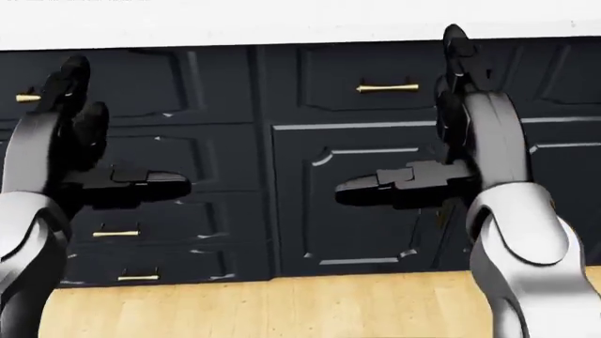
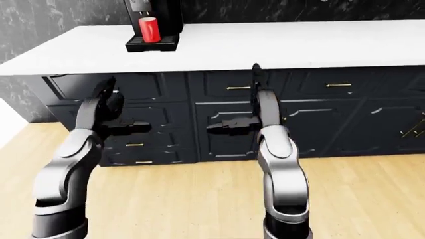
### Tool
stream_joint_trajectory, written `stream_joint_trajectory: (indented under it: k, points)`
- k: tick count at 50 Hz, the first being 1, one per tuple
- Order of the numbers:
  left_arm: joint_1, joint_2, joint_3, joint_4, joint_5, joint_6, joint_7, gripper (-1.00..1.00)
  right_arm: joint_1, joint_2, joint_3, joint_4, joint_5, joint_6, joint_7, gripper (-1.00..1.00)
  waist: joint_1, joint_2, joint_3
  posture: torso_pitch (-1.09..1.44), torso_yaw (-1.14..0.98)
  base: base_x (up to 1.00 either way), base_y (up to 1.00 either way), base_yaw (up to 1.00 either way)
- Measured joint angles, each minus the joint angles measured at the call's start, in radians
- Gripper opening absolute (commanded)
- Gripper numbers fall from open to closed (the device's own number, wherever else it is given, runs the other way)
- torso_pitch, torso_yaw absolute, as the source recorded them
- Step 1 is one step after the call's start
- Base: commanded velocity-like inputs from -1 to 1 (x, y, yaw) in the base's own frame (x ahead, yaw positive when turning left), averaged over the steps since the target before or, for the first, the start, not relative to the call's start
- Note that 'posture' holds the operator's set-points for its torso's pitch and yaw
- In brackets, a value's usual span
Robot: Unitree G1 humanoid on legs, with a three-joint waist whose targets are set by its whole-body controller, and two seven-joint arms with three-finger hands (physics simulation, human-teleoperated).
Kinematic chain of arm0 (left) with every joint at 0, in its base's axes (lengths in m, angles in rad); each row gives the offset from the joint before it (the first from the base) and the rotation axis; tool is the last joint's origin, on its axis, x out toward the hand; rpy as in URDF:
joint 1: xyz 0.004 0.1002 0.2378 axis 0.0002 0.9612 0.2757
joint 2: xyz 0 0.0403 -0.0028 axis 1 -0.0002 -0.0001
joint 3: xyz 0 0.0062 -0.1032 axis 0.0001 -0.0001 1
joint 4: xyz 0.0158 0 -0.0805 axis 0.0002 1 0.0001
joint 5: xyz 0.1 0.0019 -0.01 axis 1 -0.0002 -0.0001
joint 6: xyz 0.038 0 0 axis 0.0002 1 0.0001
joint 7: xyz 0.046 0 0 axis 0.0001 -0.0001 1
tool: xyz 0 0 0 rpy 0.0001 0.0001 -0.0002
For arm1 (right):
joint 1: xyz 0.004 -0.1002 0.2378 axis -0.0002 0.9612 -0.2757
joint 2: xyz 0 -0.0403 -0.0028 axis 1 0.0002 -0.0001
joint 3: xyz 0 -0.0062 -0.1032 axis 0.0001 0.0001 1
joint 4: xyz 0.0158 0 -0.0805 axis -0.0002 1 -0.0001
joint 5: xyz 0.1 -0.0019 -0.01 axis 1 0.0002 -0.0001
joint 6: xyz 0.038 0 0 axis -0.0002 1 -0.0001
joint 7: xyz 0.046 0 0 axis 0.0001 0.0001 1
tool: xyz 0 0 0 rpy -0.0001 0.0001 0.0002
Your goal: Press the button on the coffee machine to serve coffee.
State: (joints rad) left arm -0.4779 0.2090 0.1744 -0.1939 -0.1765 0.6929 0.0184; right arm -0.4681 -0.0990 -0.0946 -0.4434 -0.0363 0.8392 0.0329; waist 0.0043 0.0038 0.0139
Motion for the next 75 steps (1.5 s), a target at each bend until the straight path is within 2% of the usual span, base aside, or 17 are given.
stream_joint_trajectory:
  k: [9, 17, 23, 32, 39, 42, 44, 47, 56, 58, 59, 60, 63, 65, 69, 72, 75]
  points:
    - [-0.160, 0.068, 0.044, -0.024, -0.059, 0.151, 0.026, 1.00, -0.162, -0.087, -0.042, -0.060, 0.056, 0.170, -0.022, 1.00, 0.000, -0.001, 0.016, 0.00, 0.00, 0.00, 0.00, 0.00]
    - [-0.289, 0.102, 0.048, 0.058, -0.106, 0.190, 0.062, 1.00, -0.263, -0.134, -0.068, -0.093, 0.101, 0.257, -0.034, 1.00, 0.003, -0.004, 0.024, 0.00, 0.00, 0.00, 0.00, 0.00]
    - [-0.300, 0.135, 0.050, 0.026, -0.145, 0.193, 0.091, 1.00, -0.323, -0.172, -0.103, -0.157, 0.153, 0.336, -0.051, 1.00, 0.001, -0.002, 0.030, 0.00, 0.00, 0.00, 0.00, 0.00]
    - [-0.341, 0.174, 0.075, -0.027, -0.212, 0.242, 0.120, 1.00, -0.352, -0.172, -0.091, -0.141, 0.214, 0.338, -0.085, 1.00, 0.003, 0.001, 0.034, 0.00, 0.00, 0.00, 0.02, 0.00]
    - [-0.338, 0.175, 0.059, -0.041, -0.246, 0.259, 0.138, 1.00, -0.350, -0.192, -0.128, -0.154, 0.236, 0.341, -0.128, 1.00, -0.013, 0.021, 0.008, 0.00, 0.00, 0.00, 0.24, 0.00]
    - [-0.345, 0.180, 0.060, -0.047, -0.252, 0.249, 0.141, 1.00, -0.363, -0.196, -0.123, -0.161, 0.254, 0.339, -0.138, 1.00, -0.014, 0.065, 0.013, 0.00, 0.00, 0.00, 0.24, 0.00]
    - [-0.333, 0.184, 0.072, -0.043, -0.249, 0.243, 0.145, 1.00, -0.356, -0.189, -0.108, -0.166, 0.270, 0.332, -0.139, 1.00, -0.006, 0.052, 0.024, 0.00, 0.00, 0.00, 0.24, 0.00]
    - [-0.321, 0.184, 0.070, -0.030, -0.235, 0.243, 0.151, 1.00, -0.355, -0.192, -0.095, -0.160, 0.291, 0.347, -0.141, 1.00, -0.007, 0.051, 0.022, 0.00, 0.00, 0.00, 0.25, 0.00]
    - [-0.328, 0.173, 0.056, -0.023, -0.219, 0.233, 0.137, 1.00, -0.366, -0.206, -0.102, -0.167, 0.313, 0.341, -0.157, 1.00, -0.010, -0.022, 0.023, 0.00, 0.00, 0.00, 0.24, 0.00]
    - [-0.328, 0.172, 0.056, -0.026, -0.216, 0.233, 0.136, 1.00, -0.364, -0.207, -0.101, -0.165, 0.317, 0.342, -0.157, 1.00, -0.008, -0.046, 0.022, 0.00, 0.00, 0.00, 0.24, 0.00]
    - [-0.329, 0.170, 0.055, -0.029, -0.215, 0.231, 0.134, 1.00, -0.362, -0.211, -0.103, -0.163, 0.318, 0.339, -0.158, 1.00, -0.009, -0.048, 0.021, 0.00, 0.00, 0.00, 0.24, 0.00]
    - [-0.325, 0.164, 0.051, -0.032, -0.215, 0.229, 0.133, 1.00, -0.355, -0.213, -0.108, -0.162, 0.317, 0.335, -0.159, 1.00, -0.016, -0.034, 0.027, 0.00, 0.00, 0.00, 0.24, 0.00]
    - [-0.319, 0.158, 0.033, -0.018, -0.219, 0.235, 0.123, 1.00, -0.340, -0.214, -0.117, -0.146, 0.309, 0.342, -0.167, 1.00, -0.015, -0.044, 0.020, 0.00, 0.00, 0.00, 0.24, 0.00]
    - [-0.323, 0.160, 0.036, -0.013, -0.219, 0.236, 0.121, 1.00, -0.350, -0.215, -0.114, -0.145, 0.307, 0.345, -0.170, 1.00, -0.011, -0.037, 0.014, 0.00, 0.00, 0.00, 0.24, 0.00]
    - [-0.335, 0.165, 0.052, -0.035, -0.218, 0.232, 0.124, 1.00, -0.356, -0.216, -0.112, -0.165, 0.311, 0.329, -0.169, 1.00, -0.012, 0.013, 0.025, 0.00, 0.00, 0.00, 0.25, 0.00]
    - [-0.342, 0.172, 0.057, -0.043, -0.221, 0.230, 0.127, 1.00, -0.358, -0.214, -0.111, -0.153, 0.312, 0.325, -0.168, 1.00, -0.015, 0.070, 0.016, 0.00, 0.00, 0.00, 0.25, 0.00]
    - [-0.326, 0.177, 0.074, -0.030, -0.215, 0.235, 0.136, 1.00, -0.348, -0.204, -0.090, -0.149, 0.323, 0.338, -0.162, 1.00, -0.003, 0.053, 0.029, 0.00, 0.00, 0.00, 0.25, 0.00]
